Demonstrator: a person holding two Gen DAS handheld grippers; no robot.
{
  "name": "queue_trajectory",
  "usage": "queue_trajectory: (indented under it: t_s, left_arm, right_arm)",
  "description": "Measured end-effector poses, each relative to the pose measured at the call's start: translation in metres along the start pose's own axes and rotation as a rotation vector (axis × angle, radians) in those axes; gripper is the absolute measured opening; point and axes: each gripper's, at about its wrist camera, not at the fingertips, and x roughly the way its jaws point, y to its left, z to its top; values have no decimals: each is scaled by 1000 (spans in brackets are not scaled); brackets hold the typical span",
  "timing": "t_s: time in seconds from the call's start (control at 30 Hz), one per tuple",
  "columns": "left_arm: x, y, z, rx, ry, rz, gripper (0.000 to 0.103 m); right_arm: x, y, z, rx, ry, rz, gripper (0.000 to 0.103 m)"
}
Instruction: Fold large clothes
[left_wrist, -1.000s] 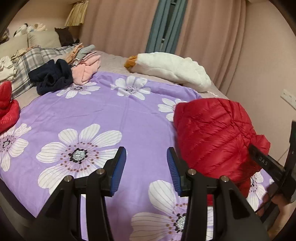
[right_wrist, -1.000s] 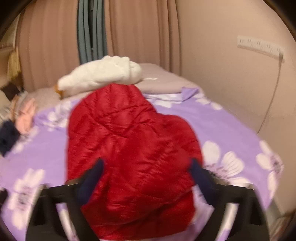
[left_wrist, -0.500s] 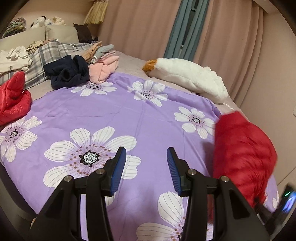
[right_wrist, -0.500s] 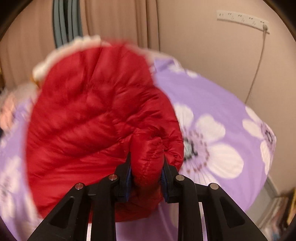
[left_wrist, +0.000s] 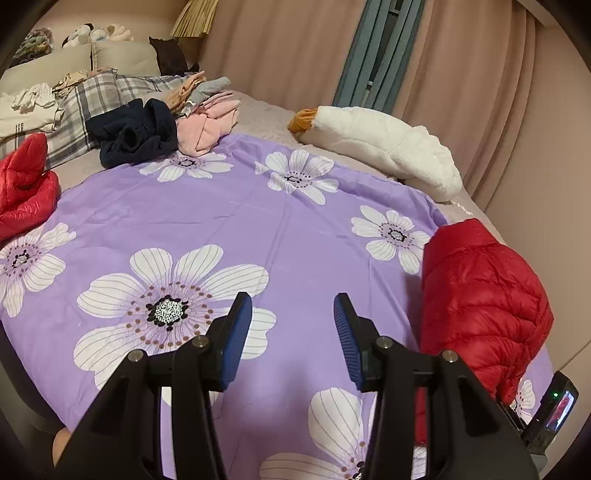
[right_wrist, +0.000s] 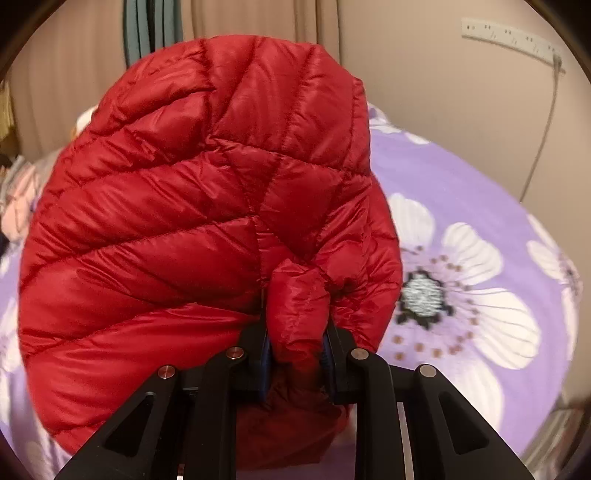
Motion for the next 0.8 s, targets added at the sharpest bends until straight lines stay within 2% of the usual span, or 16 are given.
queue_trajectory:
  t_s: [0.07,0.2,0.27,0.33,0.4,0.5,0.63,0.8]
  left_arm:
    - [-1,-1,1,-1,0,3,46]
    - [0,-4,1,6,17,-10,47]
    - [-1,-9,1,19,19,-16,47]
    - [-2,-14,0,33,19,-32,47]
    - [-5,-20,-1,47,13,-52,47]
    - [-8,-31,0,73,0,-68,50]
    - [-8,-45,2,106,-15,-82,51]
    - [0,-66,5,152,-30,-108,49]
  right_arm:
    - [0,5,-1,2,-5,14,25]
    - [-8,13,-6,-70,-20,-33,25]
    - [-20,13,-9,-71,-25,-16,25]
    - [-31,-2,-8,-41,-20,45,33]
    - [-44,-13,-4,-8,0,99,58]
    - [-70,-25,4,29,-52,117,76]
    - [-101,-36,19,72,-137,157,77]
    - [-102,-48,45,109,-200,255,77]
